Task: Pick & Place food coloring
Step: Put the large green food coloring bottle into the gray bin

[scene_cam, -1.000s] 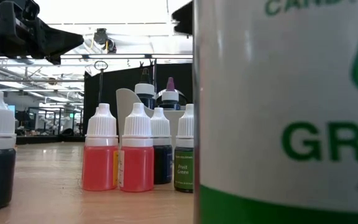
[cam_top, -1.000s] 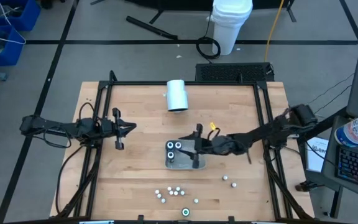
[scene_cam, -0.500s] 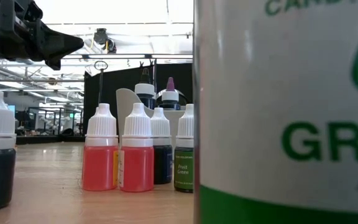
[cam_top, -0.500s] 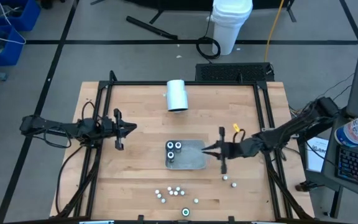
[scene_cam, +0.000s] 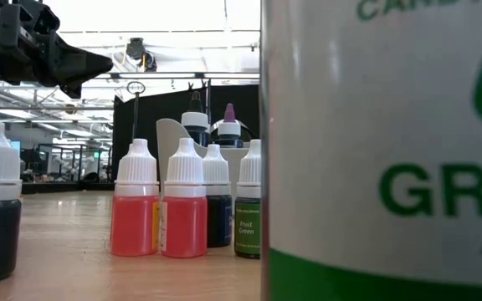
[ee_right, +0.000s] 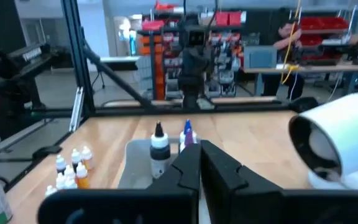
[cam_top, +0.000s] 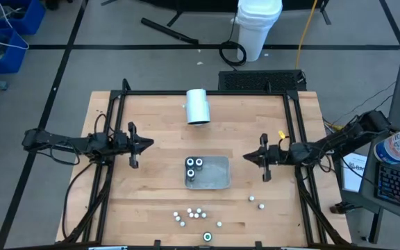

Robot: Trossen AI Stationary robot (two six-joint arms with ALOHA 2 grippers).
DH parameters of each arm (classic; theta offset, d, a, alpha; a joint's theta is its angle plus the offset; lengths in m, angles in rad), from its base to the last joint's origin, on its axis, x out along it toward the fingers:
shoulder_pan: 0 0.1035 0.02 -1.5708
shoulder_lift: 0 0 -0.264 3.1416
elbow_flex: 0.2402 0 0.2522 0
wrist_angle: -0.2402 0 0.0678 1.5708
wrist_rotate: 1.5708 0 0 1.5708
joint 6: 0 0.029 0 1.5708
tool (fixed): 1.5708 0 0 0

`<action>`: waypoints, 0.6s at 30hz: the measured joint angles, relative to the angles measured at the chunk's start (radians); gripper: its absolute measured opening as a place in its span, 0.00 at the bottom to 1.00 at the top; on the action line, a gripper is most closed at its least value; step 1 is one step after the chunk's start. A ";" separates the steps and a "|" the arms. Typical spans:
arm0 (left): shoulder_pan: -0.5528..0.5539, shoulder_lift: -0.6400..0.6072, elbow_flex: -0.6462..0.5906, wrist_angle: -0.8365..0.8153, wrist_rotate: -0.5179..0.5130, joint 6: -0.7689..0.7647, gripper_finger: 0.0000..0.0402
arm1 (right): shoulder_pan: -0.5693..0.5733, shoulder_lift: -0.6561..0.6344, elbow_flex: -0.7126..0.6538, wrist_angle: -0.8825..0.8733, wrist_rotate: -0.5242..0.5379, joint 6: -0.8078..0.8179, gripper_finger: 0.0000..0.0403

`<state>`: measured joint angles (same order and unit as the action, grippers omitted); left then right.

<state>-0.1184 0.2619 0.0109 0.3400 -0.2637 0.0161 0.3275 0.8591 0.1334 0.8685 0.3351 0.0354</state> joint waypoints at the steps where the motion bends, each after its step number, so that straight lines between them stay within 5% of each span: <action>1: 0.000 0.000 0.000 0.000 0.000 -0.002 0.09 | 0.000 -0.028 -0.007 -0.002 0.000 -0.007 0.01; 10: 0.000 0.000 0.000 -0.028 0.002 -0.006 0.09 | 0.000 -0.270 -0.015 -0.227 0.001 -0.002 0.00; 18: 0.000 0.000 0.000 -0.030 0.001 0.005 0.09 | 0.000 -0.324 -0.015 -0.307 0.008 0.003 0.00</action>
<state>-0.1184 0.2619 0.0109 0.3099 -0.2626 0.0211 0.3279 0.5346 0.1184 0.5618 0.3435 0.0380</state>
